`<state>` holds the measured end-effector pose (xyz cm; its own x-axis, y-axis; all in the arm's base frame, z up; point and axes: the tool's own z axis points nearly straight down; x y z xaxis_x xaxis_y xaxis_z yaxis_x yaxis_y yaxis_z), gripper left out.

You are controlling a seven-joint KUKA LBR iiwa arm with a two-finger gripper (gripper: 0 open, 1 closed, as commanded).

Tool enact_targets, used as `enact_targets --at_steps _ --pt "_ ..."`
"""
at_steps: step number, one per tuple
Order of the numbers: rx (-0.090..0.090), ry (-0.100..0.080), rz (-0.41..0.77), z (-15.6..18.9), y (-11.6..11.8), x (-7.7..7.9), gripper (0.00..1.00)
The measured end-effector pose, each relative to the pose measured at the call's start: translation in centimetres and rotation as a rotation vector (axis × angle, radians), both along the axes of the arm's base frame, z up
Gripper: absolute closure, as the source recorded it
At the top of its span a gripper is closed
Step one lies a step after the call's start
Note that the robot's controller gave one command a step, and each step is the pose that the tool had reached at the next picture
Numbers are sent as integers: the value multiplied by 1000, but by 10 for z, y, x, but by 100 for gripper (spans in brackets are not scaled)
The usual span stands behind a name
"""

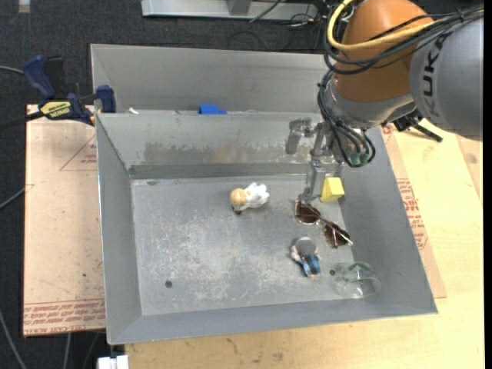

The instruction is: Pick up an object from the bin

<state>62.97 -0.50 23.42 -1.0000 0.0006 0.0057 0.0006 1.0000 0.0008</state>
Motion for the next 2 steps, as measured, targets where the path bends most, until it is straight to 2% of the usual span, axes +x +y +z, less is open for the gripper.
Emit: enact_targets --at_steps 1,2 --pt "0 -8 0 5 0 1 0" --pt "0 -11 117 -47 18 2 0"
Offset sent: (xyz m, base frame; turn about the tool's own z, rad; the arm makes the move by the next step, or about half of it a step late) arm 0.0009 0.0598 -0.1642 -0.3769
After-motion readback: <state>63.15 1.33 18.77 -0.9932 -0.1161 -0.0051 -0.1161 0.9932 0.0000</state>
